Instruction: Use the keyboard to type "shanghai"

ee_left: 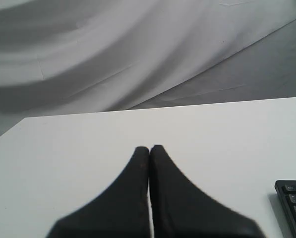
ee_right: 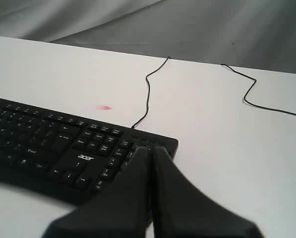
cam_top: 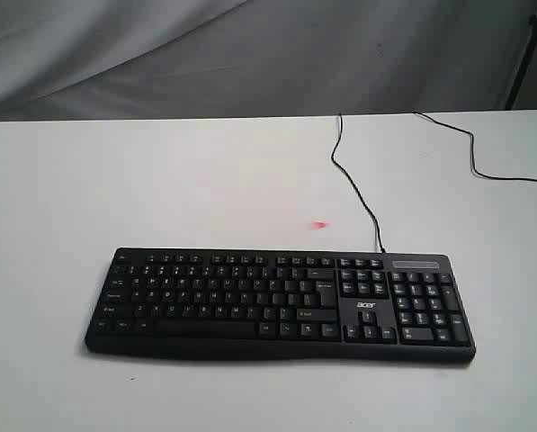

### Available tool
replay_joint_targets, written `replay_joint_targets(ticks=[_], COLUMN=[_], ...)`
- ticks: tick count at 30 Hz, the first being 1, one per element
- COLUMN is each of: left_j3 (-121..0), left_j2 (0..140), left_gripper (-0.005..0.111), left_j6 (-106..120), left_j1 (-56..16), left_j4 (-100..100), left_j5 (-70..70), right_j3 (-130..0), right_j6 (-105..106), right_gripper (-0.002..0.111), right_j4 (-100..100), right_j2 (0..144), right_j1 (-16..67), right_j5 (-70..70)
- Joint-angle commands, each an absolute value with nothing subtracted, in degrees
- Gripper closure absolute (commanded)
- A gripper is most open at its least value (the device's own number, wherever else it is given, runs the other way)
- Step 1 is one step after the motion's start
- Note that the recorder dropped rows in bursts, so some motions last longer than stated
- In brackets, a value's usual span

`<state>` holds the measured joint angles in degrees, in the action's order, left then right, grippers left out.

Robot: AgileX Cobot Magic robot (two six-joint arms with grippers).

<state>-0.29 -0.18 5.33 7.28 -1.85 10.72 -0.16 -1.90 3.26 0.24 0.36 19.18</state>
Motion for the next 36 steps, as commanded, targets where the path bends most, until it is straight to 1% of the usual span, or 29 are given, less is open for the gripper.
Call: replay_joint_targets(ticks=[1,18,23,28,32,36], left_j3=[0.0,0.0,0.0,0.0,0.0,0.0], left_j2=[0.0,0.0,0.0,0.0,0.0,0.0], left_gripper=[0.106,0.106,0.106,0.106,0.106,0.106], left_j6=[5.2,5.2,5.2,5.2,5.2,5.2], left_j1=[7.1,7.1,7.1,7.1,7.1,7.1], left_j4=[-1.8,-1.8,-1.8,-1.8,-1.8,-1.8], left_j5=[10.5,10.5,10.5,10.5,10.5,10.5], right_j3=[0.0,0.0,0.0,0.0,0.0,0.0], right_j6=[-2.1,-2.1,-2.1,-2.1,-2.1,-2.1], right_gripper=[0.108,0.108,0.108,0.108,0.108,0.108], right_j4=[2.9,3.1,3.5,3.5,3.5,3.5], right_j2=[0.0,0.0,0.0,0.0,0.0,0.0], right_j1=[0.0,0.0,0.0,0.0,0.0,0.0], right_j5=[19.1,18.7,10.3,-3.9,-7.6,-7.5])
